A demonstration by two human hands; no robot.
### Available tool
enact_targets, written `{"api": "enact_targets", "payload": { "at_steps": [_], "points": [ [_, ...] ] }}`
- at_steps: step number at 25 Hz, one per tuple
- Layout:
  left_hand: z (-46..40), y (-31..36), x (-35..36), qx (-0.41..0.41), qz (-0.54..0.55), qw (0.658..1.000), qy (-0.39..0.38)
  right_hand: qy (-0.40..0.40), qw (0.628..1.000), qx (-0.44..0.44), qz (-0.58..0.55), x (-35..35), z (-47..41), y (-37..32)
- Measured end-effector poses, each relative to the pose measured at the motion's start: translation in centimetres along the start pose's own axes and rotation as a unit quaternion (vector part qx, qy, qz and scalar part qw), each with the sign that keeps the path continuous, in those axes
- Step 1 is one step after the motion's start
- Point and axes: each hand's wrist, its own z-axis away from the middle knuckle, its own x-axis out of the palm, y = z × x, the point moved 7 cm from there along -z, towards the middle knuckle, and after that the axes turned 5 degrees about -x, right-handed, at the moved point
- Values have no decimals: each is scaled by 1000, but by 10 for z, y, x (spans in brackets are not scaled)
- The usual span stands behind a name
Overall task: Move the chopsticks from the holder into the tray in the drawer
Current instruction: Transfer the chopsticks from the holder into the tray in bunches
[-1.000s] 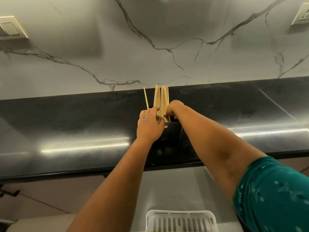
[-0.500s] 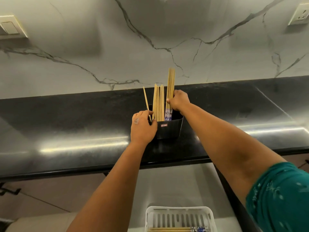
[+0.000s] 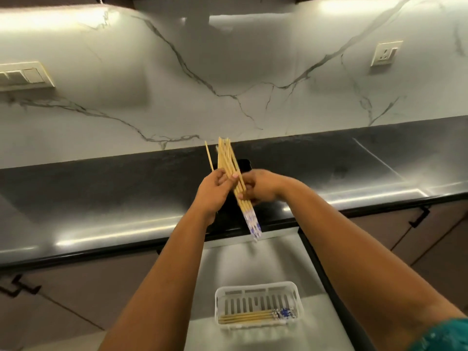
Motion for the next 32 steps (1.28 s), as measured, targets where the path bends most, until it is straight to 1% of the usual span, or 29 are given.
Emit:
{"api": "enact_targets", "payload": {
  "at_steps": [2,4,6,7,10,11,13,14,15,16,17,18,19,20,21,22,24,25,26,27,28,29,30,31,32],
  "points": [
    [26,-27,4,-78,38,996,-31,-78,996,46,19,38,20,11],
    [53,-59,5,-142,98,984,-39,-124,989,75,34,67,37,24],
    [75,-85,5,-166,127,977,-36,-153,984,80,35,89,48,33],
    [83,-95,6,-169,146,974,-29,-156,984,77,30,98,53,37],
    [95,-121,3,-195,194,961,34,-112,991,76,7,114,66,58],
    [98,-128,0,-202,212,954,59,-80,994,77,-5,117,70,69],
    [103,-140,-7,-204,250,941,102,32,993,103,-42,116,84,101],
    [105,-145,-10,-201,267,934,122,95,982,132,-101,116,95,123],
    [108,-151,-11,-197,280,929,140,146,953,175,-201,120,109,149],
    [112,-157,-10,-193,289,925,154,175,906,219,-318,131,124,172],
    [116,-164,-6,-193,293,922,166,187,856,248,-414,145,137,188],
    [122,-173,0,-198,297,917,176,191,819,261,-474,157,147,197],
    [127,-180,9,-206,301,913,184,196,796,260,-509,165,151,201],
    [132,-187,20,-217,305,907,193,210,782,253,-530,169,150,202],
    [137,-194,29,-230,308,900,206,226,780,244,-530,168,146,201],
    [142,-200,36,-243,317,890,219,238,789,238,-514,165,142,197],
    [146,-205,48,-260,338,877,223,251,822,234,-455,154,138,196],
    [146,-207,51,-263,335,878,221,241,840,230,-428,149,137,197],
    [145,-209,52,-264,327,880,220,214,863,222,-400,146,137,198],
    [146,-212,53,-264,322,881,224,189,900,206,-335,144,138,200],
    [147,-214,54,-260,324,880,229,170,948,171,-209,141,139,197],
    [149,-218,55,-257,329,877,239,164,978,122,-39,142,140,192],
    [151,-224,56,-261,338,869,250,160,979,52,111,149,139,181],
    [152,-230,57,-268,350,860,258,141,965,-17,221,164,137,173],
    [152,-235,59,-274,364,852,258,104,947,-55,299,181,134,170]
  ]
}}
